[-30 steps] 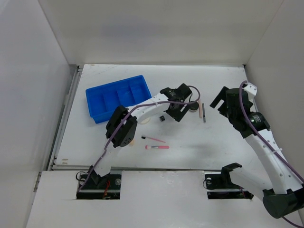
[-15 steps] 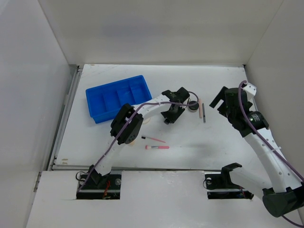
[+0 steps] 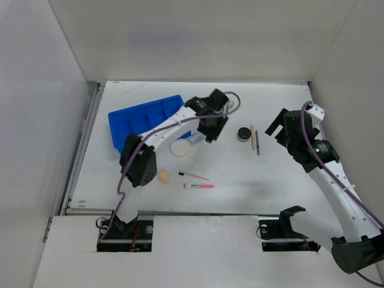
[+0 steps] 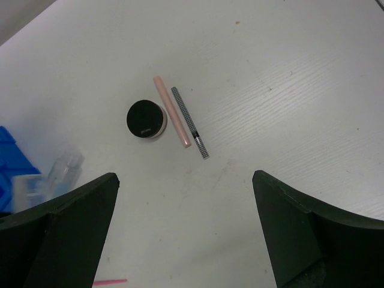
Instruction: Organize the makeup
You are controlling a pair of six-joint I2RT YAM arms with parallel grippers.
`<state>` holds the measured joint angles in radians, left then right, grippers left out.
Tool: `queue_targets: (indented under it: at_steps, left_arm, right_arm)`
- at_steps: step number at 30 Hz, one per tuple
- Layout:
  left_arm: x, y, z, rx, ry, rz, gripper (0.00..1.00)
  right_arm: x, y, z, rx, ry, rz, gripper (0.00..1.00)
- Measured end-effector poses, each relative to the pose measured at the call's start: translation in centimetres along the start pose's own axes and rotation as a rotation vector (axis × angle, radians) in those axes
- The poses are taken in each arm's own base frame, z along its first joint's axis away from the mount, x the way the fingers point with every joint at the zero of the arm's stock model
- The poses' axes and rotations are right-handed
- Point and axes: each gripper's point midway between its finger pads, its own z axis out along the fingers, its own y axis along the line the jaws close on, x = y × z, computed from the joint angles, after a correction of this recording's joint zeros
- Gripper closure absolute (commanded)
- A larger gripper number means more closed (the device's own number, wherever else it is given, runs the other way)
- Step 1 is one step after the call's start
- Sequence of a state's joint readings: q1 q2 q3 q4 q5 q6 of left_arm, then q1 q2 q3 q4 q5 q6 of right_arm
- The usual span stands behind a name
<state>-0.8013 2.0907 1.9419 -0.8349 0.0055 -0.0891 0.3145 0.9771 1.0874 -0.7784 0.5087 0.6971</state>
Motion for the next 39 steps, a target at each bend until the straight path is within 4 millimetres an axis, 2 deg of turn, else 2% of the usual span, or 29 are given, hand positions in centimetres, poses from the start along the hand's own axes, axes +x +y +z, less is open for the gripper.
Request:
queue_targets:
  at_steps: [2, 5, 7, 9, 12, 16, 18, 20, 21, 23, 24, 25, 27, 29, 32, 33, 36, 39]
  left_arm:
    - [-2.1, 2.1, -3.9, 0.013, -0.095, -0.112, 1.0]
    - [-5.2, 7.6, -9.2, -0.022, -0.246, -0.329, 1.0]
    - [-6.2, 11.9, -11.4, -0.076, -0.32, -0.48, 1.0]
    - [-6.3, 15.4, -12.2, -0.143, -0.357, -0.607, 1.0]
    - [-6.0, 17.4, -11.0, -0.184, -0.348, -0.732, 0.98]
    - [-6.1, 18.1, -7.4, -0.212, -0.295, -0.815, 0.96]
    - [-6.2, 18.5, -5.3, -0.224, -0.268, -0.844, 0.91]
    - [-5.8, 18.9, -3.4, -0.239, -0.237, -0.865, 0.74]
    - [-5.5, 19.0, -2.5, -0.248, -0.22, -0.873, 0.59]
    - [-4.8, 19.5, -1.3, -0.269, -0.192, -0.887, 0.45]
    - [-4.6, 19.7, -1.0, -0.277, -0.186, -0.892, 0.39]
    - [-4.6, 19.8, -1.1, -0.282, -0.185, -0.894, 0.27]
    - [-4.6, 19.9, -1.3, -0.287, -0.192, -0.889, 0.2]
    - [-4.9, 20.0, -1.9, -0.292, -0.206, -0.881, 0.18]
    - [-5.4, 19.3, -3.1, -0.295, -0.231, -0.816, 0.32]
    - [-5.7, 18.6, -3.6, -0.286, -0.243, -0.778, 0.39]
    - [-6.6, 15.1, -4.4, -0.219, -0.27, -0.618, 0.45]
    - [-7.2, 10.5, -4.5, -0.15, -0.266, -0.428, 0.41]
  right_arm:
    - [-0.2, 0.0, -0.1, 0.002, -0.007, 0.002, 0.01]
    - [-0.6, 0.2, -0.2, -0.002, -0.016, 0.008, 0.01]
    - [-0.6, 0.3, -0.2, -0.002, -0.014, 0.007, 0.01]
    - [-0.4, 0.4, 0.0, -0.002, -0.004, 0.003, 0.01]
    - [-0.1, 0.5, 0.2, -0.004, 0.009, -0.002, 0.01]
    - [0.0, 0.6, 0.2, -0.011, 0.015, -0.002, 0.01]
    - [0.0, 0.7, 0.1, -0.017, 0.019, -0.001, 0.01]
    - [0.1, 0.8, 0.1, -0.024, 0.022, 0.0, 0.01]
    - [0.1, 0.8, 0.0, -0.027, 0.022, 0.001, 0.01]
    - [0.1, 0.9, -0.1, -0.031, 0.023, 0.002, 0.01]
    - [0.0, 0.9, -0.1, -0.032, 0.022, 0.002, 0.01]
    - [0.0, 0.9, -0.1, -0.033, 0.02, 0.003, 0.01]
    - [0.0, 0.9, -0.2, -0.034, 0.019, 0.005, 0.01]
    - [-0.1, 0.9, -0.2, -0.035, 0.018, 0.005, 0.01]
    - [-0.1, 0.9, -0.2, -0.035, 0.018, 0.005, 0.01]
    - [0.0, 0.9, -0.2, -0.034, 0.019, 0.005, 0.01]
    - [0.0, 0.9, -0.1, -0.035, 0.023, 0.003, 0.01]
    - [0.3, 1.1, 0.0, -0.04, 0.035, 0.0, 0.01]
